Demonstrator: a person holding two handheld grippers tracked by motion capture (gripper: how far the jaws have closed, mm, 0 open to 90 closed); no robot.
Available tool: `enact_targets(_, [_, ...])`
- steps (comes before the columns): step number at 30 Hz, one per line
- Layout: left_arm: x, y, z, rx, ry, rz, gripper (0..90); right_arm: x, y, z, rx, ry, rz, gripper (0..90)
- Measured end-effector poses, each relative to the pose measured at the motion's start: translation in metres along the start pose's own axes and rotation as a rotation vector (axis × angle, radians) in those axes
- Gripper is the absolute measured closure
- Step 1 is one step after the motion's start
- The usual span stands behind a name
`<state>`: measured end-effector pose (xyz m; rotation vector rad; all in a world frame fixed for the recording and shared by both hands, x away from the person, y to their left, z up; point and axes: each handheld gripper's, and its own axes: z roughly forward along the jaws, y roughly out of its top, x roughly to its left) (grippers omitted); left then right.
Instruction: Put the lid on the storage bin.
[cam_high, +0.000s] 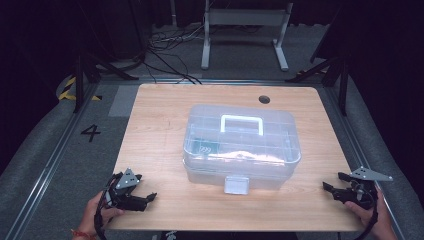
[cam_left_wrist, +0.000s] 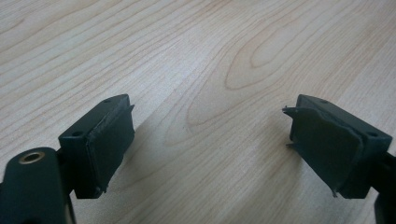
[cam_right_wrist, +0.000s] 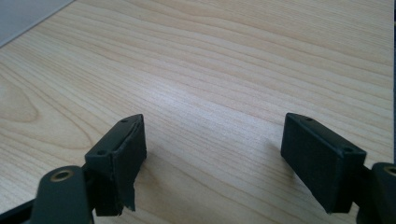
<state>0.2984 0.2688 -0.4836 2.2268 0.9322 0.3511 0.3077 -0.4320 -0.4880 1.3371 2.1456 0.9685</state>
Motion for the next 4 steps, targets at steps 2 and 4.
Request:
enact_targets(2, [0.0, 0.0002, 0.0001, 0.001, 0.002, 0.0, 13.5, 0.0, 0.0, 0.0, 0.0, 0.0, 0.0, 22.5])
enact_targets(4, [0.0007, 0.0008, -0.0001, 0.006, 0.008, 0.014, 13.1, 0.0, 0.0, 0.0, 0.0, 0.0, 0.0, 22.5])
